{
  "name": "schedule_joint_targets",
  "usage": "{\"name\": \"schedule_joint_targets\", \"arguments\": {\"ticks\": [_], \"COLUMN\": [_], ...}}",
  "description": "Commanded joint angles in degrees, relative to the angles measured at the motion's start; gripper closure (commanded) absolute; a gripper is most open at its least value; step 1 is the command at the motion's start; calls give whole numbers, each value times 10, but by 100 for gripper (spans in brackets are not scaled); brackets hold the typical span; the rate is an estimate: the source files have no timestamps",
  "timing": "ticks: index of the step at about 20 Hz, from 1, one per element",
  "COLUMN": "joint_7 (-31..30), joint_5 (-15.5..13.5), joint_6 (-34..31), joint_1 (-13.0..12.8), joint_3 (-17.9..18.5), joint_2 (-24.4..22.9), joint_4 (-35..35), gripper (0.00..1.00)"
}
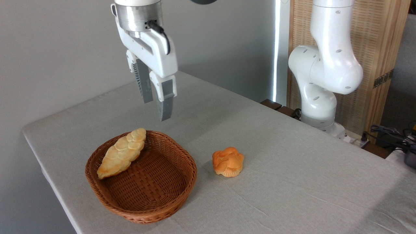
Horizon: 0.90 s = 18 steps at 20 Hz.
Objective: Put bread into the basket
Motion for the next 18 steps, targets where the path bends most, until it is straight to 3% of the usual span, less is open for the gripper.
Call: {"name": "schedule_joint_targets", "arguments": {"ticks": [1,6,16,18], "joint_7": [-14,-16,-12,-13], "joint_5": [7,22,25,39], "joint_6": [-50,-54,-54,-54], "joint_1": [31,31,39,39], "joint_3": [-18,-22,-31,-31], "joint_2": [8,10,11,11], "joint_4": [41,44,49,50], "gripper": [0,0,0,0]}}
